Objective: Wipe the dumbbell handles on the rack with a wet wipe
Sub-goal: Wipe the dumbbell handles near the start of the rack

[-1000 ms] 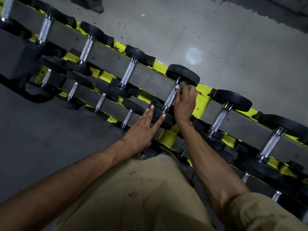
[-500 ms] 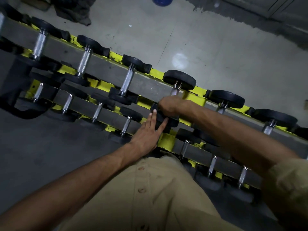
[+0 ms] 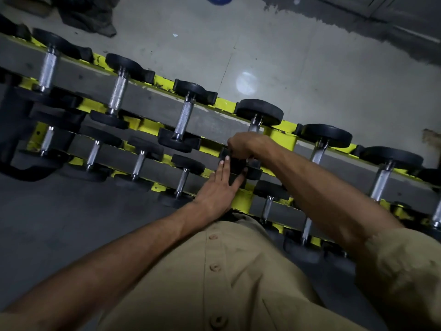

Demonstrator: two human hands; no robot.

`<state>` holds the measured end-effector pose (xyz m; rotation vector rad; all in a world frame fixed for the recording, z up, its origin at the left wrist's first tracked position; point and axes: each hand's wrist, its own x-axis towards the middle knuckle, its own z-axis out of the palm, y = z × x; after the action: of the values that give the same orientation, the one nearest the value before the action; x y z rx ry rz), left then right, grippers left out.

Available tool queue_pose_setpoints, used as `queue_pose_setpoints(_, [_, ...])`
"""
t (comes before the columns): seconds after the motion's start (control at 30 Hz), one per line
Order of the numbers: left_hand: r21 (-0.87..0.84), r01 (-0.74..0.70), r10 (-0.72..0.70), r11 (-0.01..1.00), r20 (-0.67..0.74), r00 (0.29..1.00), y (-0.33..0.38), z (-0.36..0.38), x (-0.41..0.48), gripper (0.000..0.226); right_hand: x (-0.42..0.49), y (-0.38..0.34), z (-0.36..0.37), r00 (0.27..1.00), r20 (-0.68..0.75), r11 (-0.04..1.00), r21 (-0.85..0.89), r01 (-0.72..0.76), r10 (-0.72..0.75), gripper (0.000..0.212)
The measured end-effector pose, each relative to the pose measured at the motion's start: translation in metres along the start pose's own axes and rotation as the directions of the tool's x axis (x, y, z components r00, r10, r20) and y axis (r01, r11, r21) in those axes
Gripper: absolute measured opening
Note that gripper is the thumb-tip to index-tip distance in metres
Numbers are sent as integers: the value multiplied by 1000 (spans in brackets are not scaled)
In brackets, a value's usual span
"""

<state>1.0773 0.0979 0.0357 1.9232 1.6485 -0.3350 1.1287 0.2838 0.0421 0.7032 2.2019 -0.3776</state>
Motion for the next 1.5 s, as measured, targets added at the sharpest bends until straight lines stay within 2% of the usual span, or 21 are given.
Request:
queue_pose_setpoints(0.13, [-3,-13,13,1000,3,1000,-2,-3,0,92,-14,18,31,972,-230,986,142,87,-52,26])
queue_pose_setpoints(0.27, [4,-12,12,1000,37,999,0,-7,0,97,-29,34,73,879,-478,948,282,146,7,13])
queue_pose_setpoints(0.33, [5,-17,16,1000,53,998,0,-9,1,100,-34,32,91,826,-558,907,387,166,87,10])
queue_pose_setpoints(0.4, [4,-18,18,1000,59,998,-1,-9,0,102,-38,25,104,765,-589,793,583,179,260,9])
queue_pose_setpoints(0.47, [4,-13,13,1000,56,998,-1,-8,0,104,-40,16,113,686,-555,630,755,179,470,9])
queue_pose_setpoints(0.53, [6,-8,8,1000,55,998,1,-8,-1,107,-40,5,120,610,-449,459,875,154,652,8])
queue_pose_setpoints(0.67, [20,-13,12,1000,50,999,1,-9,-1,108,-25,0,111,493,-191,108,976,191,849,7])
queue_pose_setpoints(0.73, [32,-13,11,999,56,998,0,-9,-1,109,-9,12,92,426,-126,25,971,236,896,4])
queue_pose_setpoints(0.8, [39,-9,7,999,56,998,0,-8,0,110,7,26,73,396,-80,-3,979,206,915,15])
queue_pose_setpoints(0.87, [46,-9,7,999,55,998,0,-8,0,109,18,32,67,412,-49,-8,991,135,910,23])
queue_pose_setpoints(0.9, [49,-12,9,999,53,999,0,-8,-1,109,16,29,71,445,-46,-3,994,109,894,23])
queue_pose_setpoints(1.03, [49,-7,5,999,33,999,1,-8,-2,111,-7,2,108,692,-47,32,999,33,720,21])
queue_pose_setpoints(1.07, [51,-6,4,999,32,999,1,-8,-1,112,-9,4,112,729,-25,23,1000,12,684,18])
queue_pose_setpoints(1.13, [66,-10,8,998,35,999,2,-8,-3,112,-6,20,103,744,80,-135,991,14,663,16])
queue_pose_setpoints(1.2, [72,-16,13,997,37,999,1,-6,-3,112,1,39,80,736,148,-374,915,152,661,26])
queue_pose_setpoints(1.23, [71,-15,12,997,32,999,0,-6,-3,113,5,47,68,725,163,-462,856,233,669,31])
queue_pose_setpoints(1.3, [66,-13,11,998,31,999,-1,-7,-2,113,15,53,57,698,192,-525,796,300,690,31])
queue_pose_setpoints(1.4, [60,-11,9,998,43,999,-1,-8,-2,112,14,35,68,733,182,-448,875,183,655,12])
queue_pose_setpoints(1.5, [51,-15,14,999,32,999,-1,-6,-1,111,-9,14,90,793,142,-261,965,22,592,17])
